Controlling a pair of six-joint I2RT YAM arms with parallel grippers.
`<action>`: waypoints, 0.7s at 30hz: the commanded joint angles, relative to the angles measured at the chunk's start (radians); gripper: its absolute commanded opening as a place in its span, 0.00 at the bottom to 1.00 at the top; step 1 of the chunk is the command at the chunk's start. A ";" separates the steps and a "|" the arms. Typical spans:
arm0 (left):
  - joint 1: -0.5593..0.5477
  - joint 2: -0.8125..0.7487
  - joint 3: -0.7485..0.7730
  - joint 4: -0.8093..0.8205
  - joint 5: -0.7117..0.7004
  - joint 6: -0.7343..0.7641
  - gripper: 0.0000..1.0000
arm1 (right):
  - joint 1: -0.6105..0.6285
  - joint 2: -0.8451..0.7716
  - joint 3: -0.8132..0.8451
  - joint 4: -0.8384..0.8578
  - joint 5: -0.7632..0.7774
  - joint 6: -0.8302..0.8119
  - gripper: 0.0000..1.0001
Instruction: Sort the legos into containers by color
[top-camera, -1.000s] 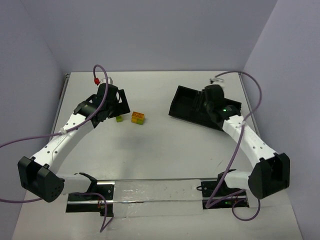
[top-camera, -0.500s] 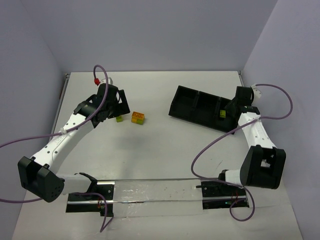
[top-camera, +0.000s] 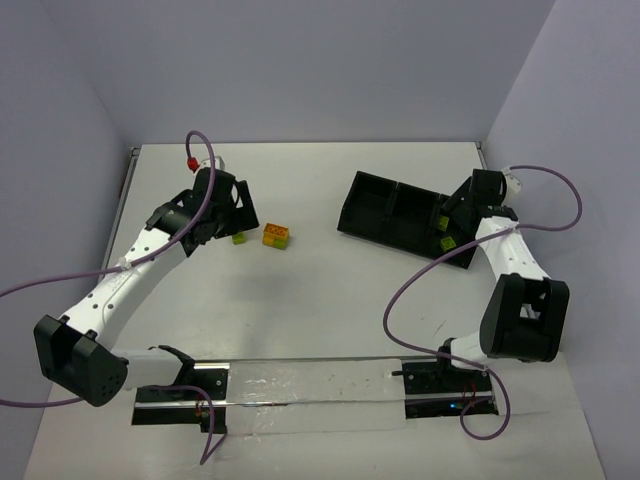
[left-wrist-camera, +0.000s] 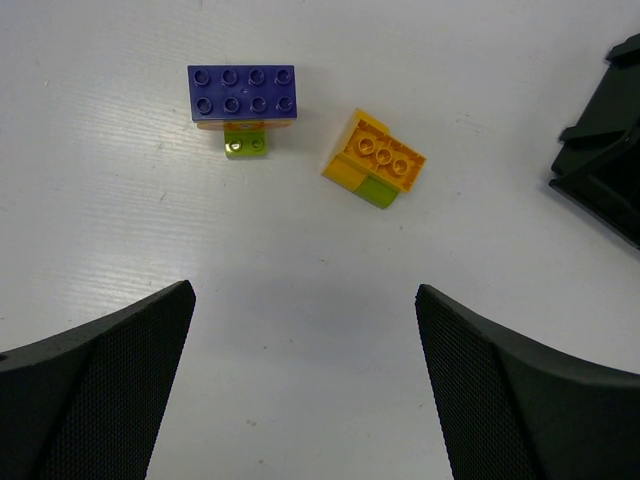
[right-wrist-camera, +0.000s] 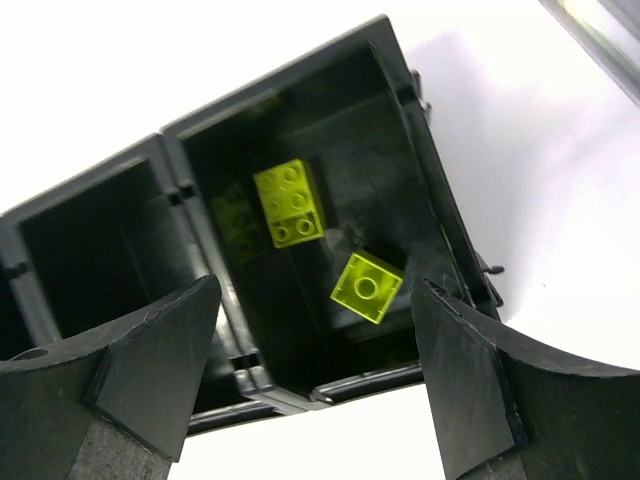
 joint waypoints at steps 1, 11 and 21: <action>0.006 -0.013 0.024 -0.002 -0.019 -0.010 0.99 | 0.025 -0.076 0.084 0.013 -0.011 -0.024 0.84; 0.024 0.048 0.036 -0.012 -0.068 -0.029 0.99 | 0.525 -0.114 0.237 -0.027 -0.028 -0.221 0.87; 0.101 0.102 0.032 -0.014 -0.010 -0.073 0.99 | 0.892 0.143 0.379 -0.105 -0.074 -0.309 0.93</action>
